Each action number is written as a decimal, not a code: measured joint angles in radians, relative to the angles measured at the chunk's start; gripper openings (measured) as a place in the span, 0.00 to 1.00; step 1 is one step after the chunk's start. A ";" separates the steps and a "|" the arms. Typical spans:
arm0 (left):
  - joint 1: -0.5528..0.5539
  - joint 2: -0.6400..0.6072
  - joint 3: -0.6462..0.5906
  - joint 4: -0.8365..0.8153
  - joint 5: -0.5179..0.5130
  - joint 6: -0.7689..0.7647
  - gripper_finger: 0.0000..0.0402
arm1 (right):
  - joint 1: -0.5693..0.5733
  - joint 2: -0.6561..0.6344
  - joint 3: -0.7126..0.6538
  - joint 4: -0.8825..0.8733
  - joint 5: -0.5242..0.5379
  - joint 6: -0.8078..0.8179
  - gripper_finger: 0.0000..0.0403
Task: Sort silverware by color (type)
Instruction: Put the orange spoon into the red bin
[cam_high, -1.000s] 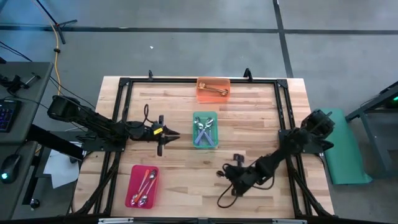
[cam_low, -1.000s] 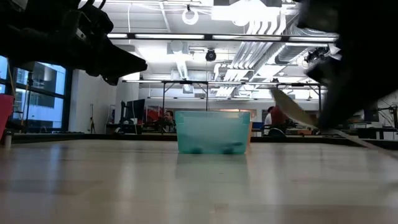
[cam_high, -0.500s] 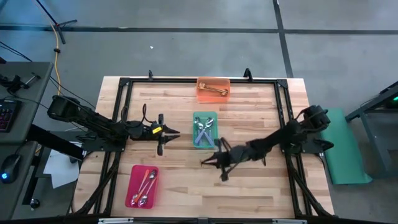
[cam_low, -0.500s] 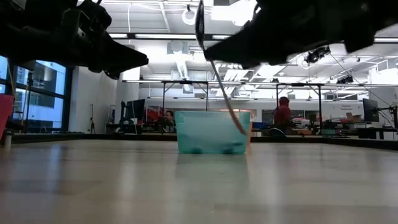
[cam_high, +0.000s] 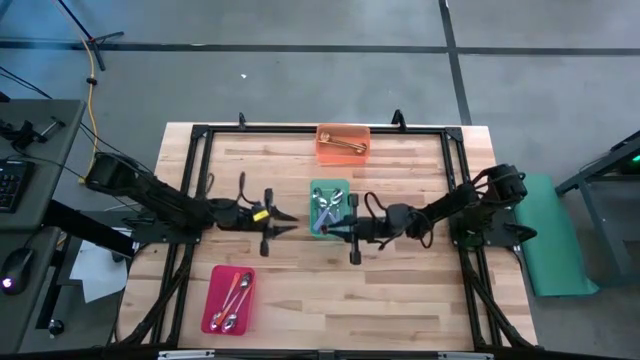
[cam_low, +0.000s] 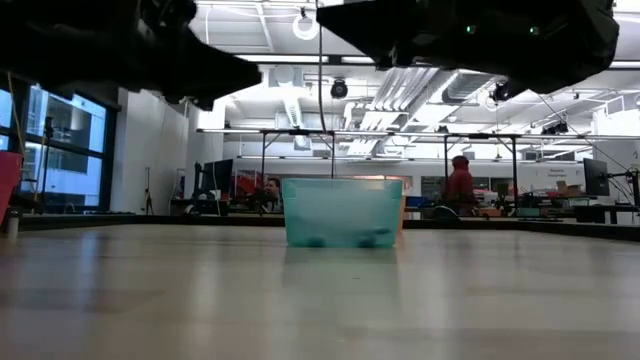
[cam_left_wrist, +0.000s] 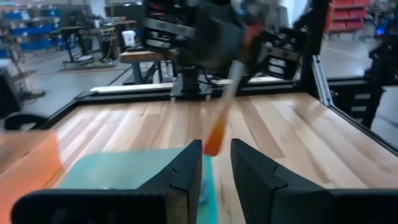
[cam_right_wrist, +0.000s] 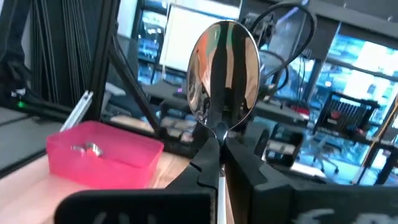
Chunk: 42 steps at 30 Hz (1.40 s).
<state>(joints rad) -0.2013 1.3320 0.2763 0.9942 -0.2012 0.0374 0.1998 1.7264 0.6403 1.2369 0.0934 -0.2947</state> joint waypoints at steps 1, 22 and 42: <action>-0.009 0.028 0.025 -0.001 0.000 0.016 0.20 | -0.003 0.000 0.000 0.014 -0.003 -0.002 0.00; -0.040 0.227 0.303 -0.025 0.009 0.134 0.44 | -0.003 0.000 0.000 0.098 -0.048 -0.039 0.00; 0.013 0.227 0.343 -0.022 0.066 0.142 0.03 | -0.006 0.000 0.001 0.113 -0.026 -0.020 0.00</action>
<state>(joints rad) -0.1883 1.5593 0.6197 0.9722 -0.1352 0.1790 0.1940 1.7264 0.6415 1.3499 0.0674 -0.3149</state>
